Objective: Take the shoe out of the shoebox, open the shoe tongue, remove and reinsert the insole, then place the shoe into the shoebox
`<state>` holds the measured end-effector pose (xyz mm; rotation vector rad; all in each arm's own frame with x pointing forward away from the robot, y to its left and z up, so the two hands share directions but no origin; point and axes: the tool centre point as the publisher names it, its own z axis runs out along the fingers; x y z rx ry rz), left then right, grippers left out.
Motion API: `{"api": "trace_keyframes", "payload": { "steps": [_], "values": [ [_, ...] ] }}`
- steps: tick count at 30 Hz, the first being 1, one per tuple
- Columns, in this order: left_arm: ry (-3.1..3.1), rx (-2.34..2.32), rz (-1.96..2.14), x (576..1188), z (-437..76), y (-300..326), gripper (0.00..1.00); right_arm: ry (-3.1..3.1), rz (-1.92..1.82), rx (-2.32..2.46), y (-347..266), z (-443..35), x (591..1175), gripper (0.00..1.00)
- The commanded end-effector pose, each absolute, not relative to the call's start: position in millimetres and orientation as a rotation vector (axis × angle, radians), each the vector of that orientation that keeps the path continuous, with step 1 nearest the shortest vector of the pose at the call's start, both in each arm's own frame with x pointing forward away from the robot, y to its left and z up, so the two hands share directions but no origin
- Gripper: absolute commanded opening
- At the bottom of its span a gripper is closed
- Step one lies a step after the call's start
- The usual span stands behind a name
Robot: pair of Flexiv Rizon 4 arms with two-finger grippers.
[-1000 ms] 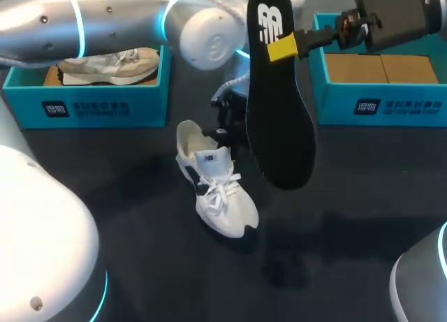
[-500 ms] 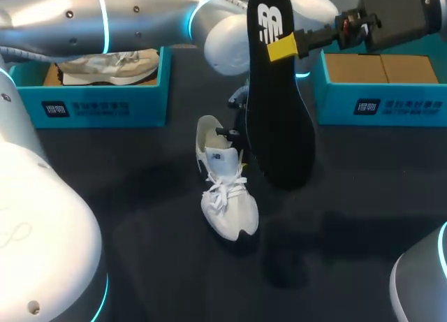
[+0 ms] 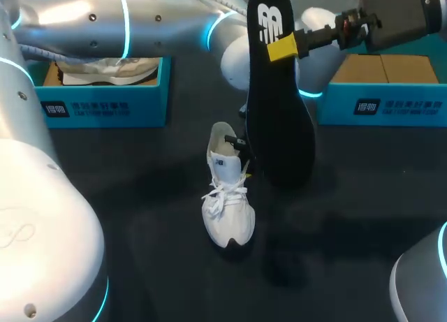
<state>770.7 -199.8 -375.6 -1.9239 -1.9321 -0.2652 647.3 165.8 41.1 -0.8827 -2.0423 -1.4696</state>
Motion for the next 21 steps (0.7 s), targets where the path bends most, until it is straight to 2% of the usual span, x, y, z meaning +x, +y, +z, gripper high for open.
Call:
{"api": "trace_keyframes", "payload": {
  "steps": [1,11,12,13,14,16,17,21],
  "values": [
    [-1.921,-1.922,-0.285,769,-382,-205,0.00,-2.043,-1.465,-0.883,169,41,649,0.00],
    [-1.887,-1.925,-0.296,761,-391,-206,0.00,-2.043,-1.465,-0.883,169,41,649,0.00],
    [-1.886,-1.924,-0.297,760,-390,-206,0.27,-2.043,-1.465,-0.883,169,41,649,0.00],
    [-1.885,-1.925,-0.298,759,-389,-205,0.68,-2.043,-1.465,-0.883,169,41,649,0.00],
    [-1.885,-1.925,-0.298,759,-389,-205,0.68,-2.043,-1.465,-0.883,169,41,649,0.00],
    [-1.891,-1.924,-0.294,757,-386,-205,0.96,-2.043,-1.465,-0.883,169,41,649,0.00],
    [-1.893,-1.924,-0.293,757,-385,-205,1.00,-2.043,-1.465,-0.883,169,41,649,0.00],
    [-1.943,-1.917,-0.256,758,-374,-205,1.00,-2.043,-1.465,-0.883,169,41,649,0.00]
  ]
}}
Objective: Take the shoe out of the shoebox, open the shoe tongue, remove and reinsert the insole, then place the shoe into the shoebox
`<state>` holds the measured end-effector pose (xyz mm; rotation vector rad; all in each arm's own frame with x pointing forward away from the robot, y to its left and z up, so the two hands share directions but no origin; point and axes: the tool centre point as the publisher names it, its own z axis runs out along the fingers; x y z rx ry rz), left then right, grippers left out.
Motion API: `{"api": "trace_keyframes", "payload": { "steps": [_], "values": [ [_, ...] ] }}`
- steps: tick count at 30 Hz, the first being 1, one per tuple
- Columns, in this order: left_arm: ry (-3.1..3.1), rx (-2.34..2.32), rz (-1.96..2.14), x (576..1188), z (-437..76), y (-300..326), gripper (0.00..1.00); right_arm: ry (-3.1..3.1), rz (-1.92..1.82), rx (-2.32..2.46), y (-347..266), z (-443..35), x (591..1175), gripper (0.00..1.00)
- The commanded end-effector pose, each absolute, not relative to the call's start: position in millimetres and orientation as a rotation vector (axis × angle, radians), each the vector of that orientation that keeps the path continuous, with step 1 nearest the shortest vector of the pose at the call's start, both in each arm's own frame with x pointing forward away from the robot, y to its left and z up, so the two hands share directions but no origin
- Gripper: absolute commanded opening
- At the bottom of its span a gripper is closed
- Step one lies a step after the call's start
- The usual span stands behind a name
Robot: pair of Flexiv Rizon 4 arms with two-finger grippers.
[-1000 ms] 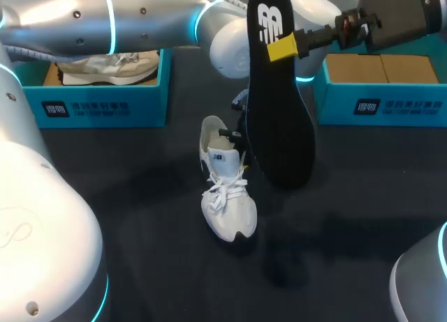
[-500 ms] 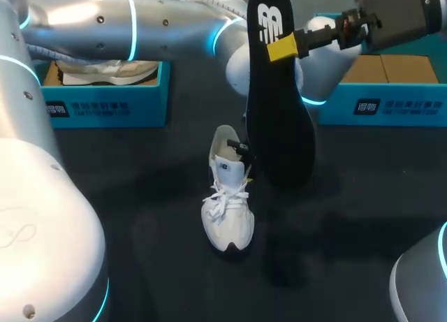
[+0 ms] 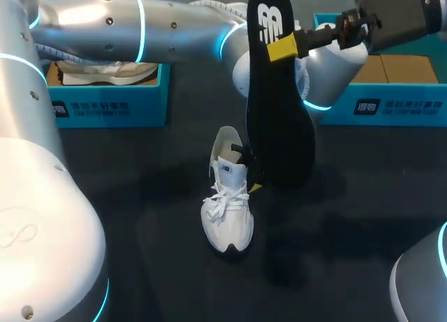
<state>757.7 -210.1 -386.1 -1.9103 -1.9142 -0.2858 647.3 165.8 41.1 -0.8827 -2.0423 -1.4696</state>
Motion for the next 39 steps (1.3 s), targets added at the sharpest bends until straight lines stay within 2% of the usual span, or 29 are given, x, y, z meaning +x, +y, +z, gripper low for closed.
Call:
{"api": "trace_keyframes", "payload": {
  "steps": [1,22,39],
  "values": [
    [-1.965,-1.908,-0.235,759,-370,-205,1.00,-2.043,-1.465,-0.883,169,41,649,0.00],
    [-2.394,-1.741,0.259,804,-289,-198,1.00,-2.043,-1.465,-0.883,169,41,649,0.00],
    [-2.473,-1.852,0.744,804,-216,-172,1.00,-2.043,-1.465,-0.883,169,41,649,0.00]
  ]
}}
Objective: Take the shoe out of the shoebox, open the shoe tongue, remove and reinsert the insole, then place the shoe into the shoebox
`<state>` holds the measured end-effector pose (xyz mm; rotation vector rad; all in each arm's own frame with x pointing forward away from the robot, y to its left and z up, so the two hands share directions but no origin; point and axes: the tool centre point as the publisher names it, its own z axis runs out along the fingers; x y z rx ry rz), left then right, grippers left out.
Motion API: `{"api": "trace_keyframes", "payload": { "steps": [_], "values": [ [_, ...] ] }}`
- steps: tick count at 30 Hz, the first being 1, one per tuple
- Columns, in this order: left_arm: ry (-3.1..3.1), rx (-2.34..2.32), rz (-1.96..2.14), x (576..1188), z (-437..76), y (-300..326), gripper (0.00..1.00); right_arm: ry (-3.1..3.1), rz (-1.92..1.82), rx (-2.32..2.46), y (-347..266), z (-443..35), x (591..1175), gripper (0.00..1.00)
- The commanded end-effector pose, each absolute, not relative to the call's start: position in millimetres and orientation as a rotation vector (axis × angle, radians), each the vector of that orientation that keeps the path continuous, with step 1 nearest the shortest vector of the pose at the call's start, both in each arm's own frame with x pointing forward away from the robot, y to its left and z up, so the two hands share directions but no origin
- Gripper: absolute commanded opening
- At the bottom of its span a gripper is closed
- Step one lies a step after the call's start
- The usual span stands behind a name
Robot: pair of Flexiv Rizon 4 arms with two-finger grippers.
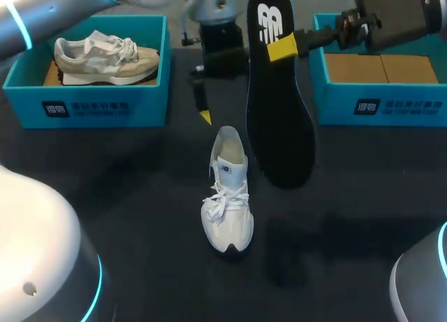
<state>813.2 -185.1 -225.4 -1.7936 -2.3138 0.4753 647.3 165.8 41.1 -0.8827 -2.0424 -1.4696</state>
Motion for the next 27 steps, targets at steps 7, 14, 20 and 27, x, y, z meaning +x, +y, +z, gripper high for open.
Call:
{"api": "trace_keyframes", "payload": {
  "steps": [7,14,20,27],
  "values": [
    [-2.463,-1.847,0.819,798.1,-204.4,-170.0,1.00,-2.043,-1.465,-0.883,168.7,41.4,649.2,0.00],
    [-2.463,-1.847,0.819,798.1,-204.4,-170.0,1.00,-2.043,-1.465,-0.883,168.7,41.4,649.2,0.00],
    [-2.463,-1.847,0.819,798.1,-204.4,-170.0,1.00,-2.043,-1.465,-0.883,168.7,41.4,649.2,0.00],
    [-2.463,-1.847,0.819,798.1,-204.4,-170.0,1.00,-2.043,-1.465,-0.883,168.7,41.4,649.2,0.00]
  ]
}}
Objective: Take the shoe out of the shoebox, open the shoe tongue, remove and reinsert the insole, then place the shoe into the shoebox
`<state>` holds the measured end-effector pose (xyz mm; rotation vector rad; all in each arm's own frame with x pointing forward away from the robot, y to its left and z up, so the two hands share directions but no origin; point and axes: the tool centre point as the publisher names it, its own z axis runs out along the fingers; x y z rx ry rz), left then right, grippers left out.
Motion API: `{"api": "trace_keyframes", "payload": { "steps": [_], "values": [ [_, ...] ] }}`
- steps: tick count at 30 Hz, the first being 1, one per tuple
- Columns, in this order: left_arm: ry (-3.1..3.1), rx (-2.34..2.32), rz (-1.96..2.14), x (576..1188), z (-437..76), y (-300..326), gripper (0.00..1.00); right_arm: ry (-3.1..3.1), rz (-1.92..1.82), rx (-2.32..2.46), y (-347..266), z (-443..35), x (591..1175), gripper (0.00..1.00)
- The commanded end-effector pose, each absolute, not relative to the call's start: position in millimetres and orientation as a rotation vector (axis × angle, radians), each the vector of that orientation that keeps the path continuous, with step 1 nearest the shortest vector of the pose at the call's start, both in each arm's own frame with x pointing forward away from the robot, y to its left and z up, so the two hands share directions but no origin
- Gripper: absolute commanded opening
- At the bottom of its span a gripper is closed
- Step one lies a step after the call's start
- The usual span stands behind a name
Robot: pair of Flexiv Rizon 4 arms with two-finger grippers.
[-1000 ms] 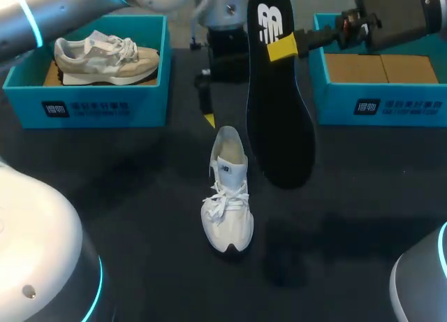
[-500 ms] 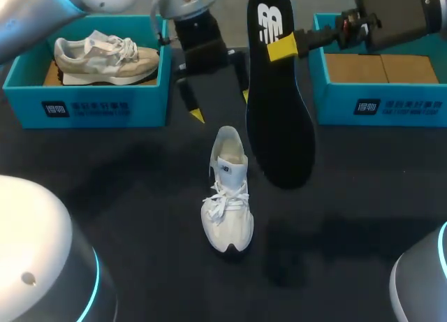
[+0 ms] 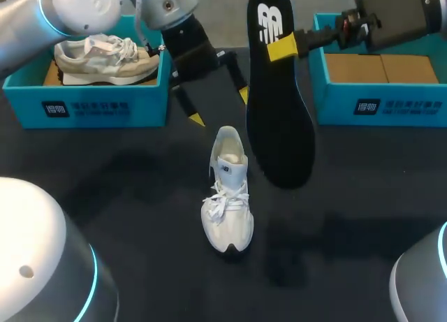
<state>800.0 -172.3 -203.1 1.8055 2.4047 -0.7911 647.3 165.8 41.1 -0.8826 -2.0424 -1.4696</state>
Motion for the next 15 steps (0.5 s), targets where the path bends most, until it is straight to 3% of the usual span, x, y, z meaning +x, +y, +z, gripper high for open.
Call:
{"api": "trace_keyframes", "payload": {
  "steps": [1,15],
  "values": [
    [2.395,1.796,-0.796,798,-204,-170,1.00,-2.043,-1.465,-0.883,169,41,649,0.00],
    [2.248,1.678,-0.892,801,-187,-171,1.00,-1.937,-1.493,-0.934,161,45,661,0.00]
  ]
}}
